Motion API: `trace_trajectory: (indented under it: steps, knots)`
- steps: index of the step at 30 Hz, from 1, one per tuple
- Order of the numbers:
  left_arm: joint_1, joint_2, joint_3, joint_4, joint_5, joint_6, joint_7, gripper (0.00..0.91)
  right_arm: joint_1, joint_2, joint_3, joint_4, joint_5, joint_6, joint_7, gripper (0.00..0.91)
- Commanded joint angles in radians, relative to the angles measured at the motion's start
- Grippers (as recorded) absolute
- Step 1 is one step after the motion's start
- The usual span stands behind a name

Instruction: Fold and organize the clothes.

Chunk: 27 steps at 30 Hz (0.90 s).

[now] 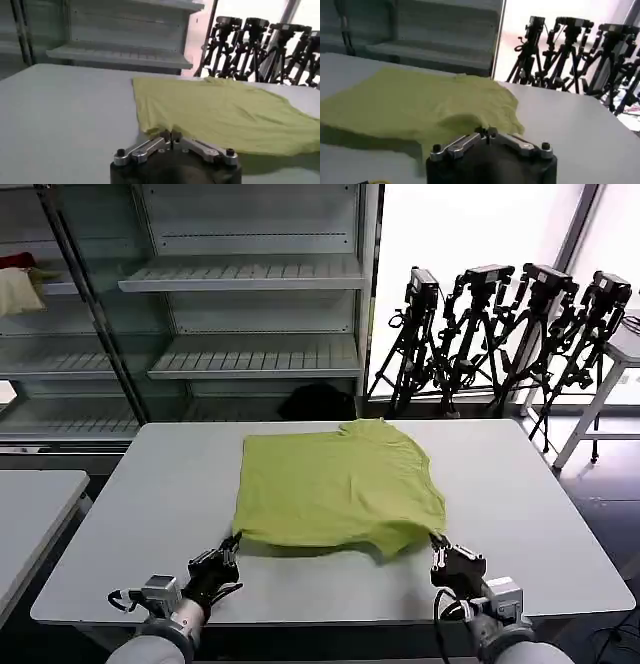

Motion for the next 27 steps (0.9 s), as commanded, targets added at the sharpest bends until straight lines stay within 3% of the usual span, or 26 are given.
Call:
trace_trajectory:
  steps: [1,9,13,27]
  knots:
    - [-0.132,0.006,0.022,0.030,-0.076,-0.003,-0.033,0.000,0.202,-0.013,-0.021,-0.200,0.010,0.024,-0.178,0.000]
    - [-0.319,-0.055,0.099,0.216,-0.084,-0.033,-0.069,0.000,0.386,0.030,-0.095,-0.353,0.026,-0.027,-0.266,0.000]
    - [-0.394,-0.070,0.113,0.313,-0.079,-0.037,-0.079,0.000,0.463,0.052,-0.144,-0.433,0.012,-0.014,-0.278,0.000]
    - [-0.451,-0.097,0.137,0.430,-0.017,-0.030,-0.115,0.010,0.596,0.103,-0.230,-0.601,-0.064,0.037,-0.347,0.000]
